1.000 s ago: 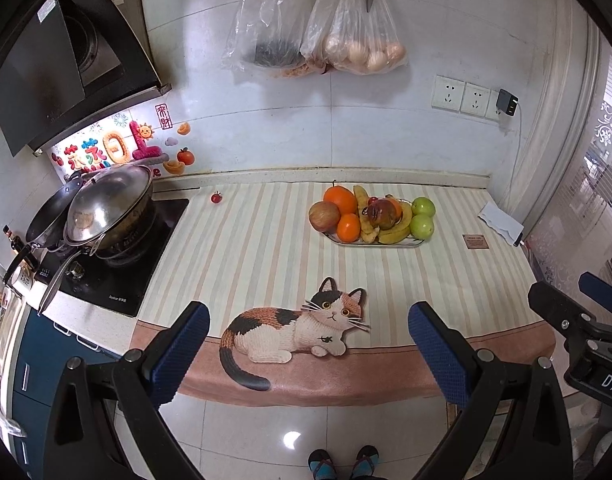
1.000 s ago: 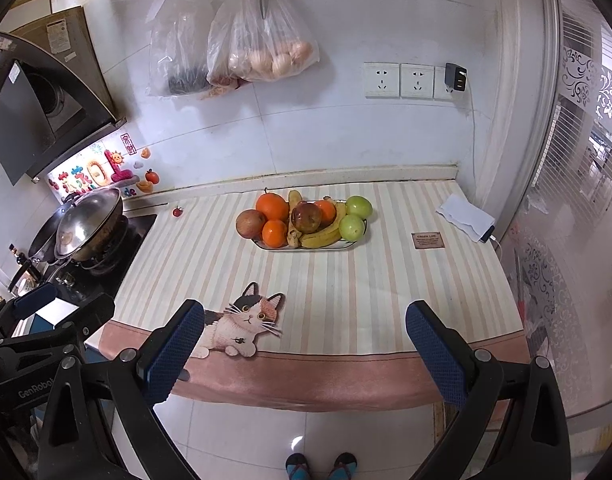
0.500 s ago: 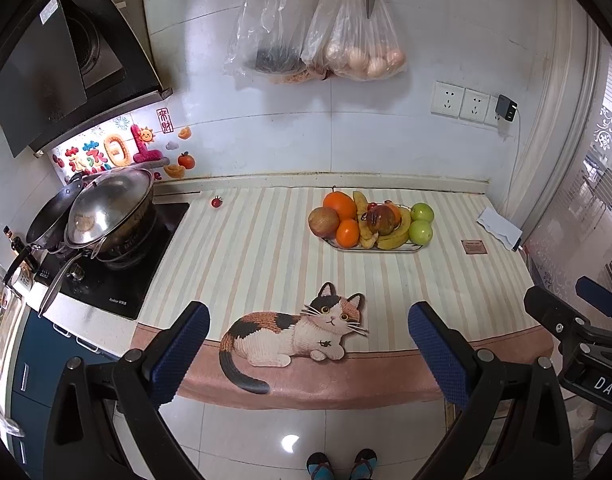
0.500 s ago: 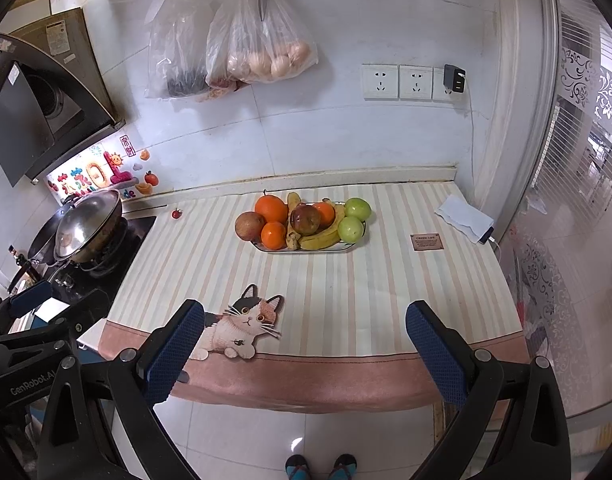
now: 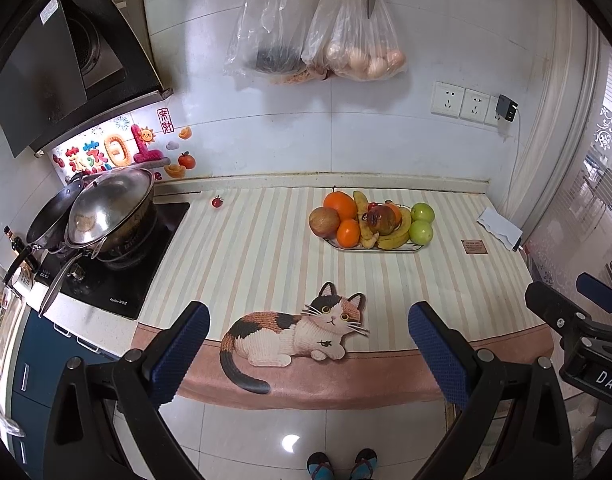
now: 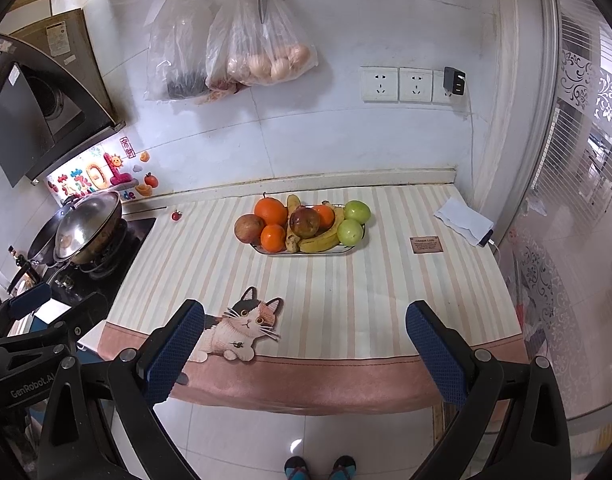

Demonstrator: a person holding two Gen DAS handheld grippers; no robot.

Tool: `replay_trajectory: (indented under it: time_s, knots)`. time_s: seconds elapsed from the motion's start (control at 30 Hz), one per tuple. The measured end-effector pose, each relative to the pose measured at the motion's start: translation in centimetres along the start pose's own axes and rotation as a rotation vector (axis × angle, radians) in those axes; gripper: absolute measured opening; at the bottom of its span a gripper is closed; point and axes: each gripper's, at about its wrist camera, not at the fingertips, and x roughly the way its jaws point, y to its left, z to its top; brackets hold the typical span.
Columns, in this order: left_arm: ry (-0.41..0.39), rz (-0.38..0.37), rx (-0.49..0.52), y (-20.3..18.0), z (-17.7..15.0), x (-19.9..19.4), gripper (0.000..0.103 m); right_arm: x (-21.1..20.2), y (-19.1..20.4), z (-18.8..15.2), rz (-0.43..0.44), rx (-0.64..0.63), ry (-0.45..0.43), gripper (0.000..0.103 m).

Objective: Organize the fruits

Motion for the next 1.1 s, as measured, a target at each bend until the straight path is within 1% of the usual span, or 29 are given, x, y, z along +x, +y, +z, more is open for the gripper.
replay_trajectory:
  time_s: [0.43,1.1]
  knots:
    - [0.000,0.004,-0.004,-0.04,-0.05,-0.15,0.102,-0.02,0.41,-0.01,-0.009,-0.012,-0.007,0.103]
    - [-0.004,0.003,-0.006,0.28,-0.05,-0.36,0.102,-0.12,0.97,-0.27,0.000,-0.006,-0.011,0.103]
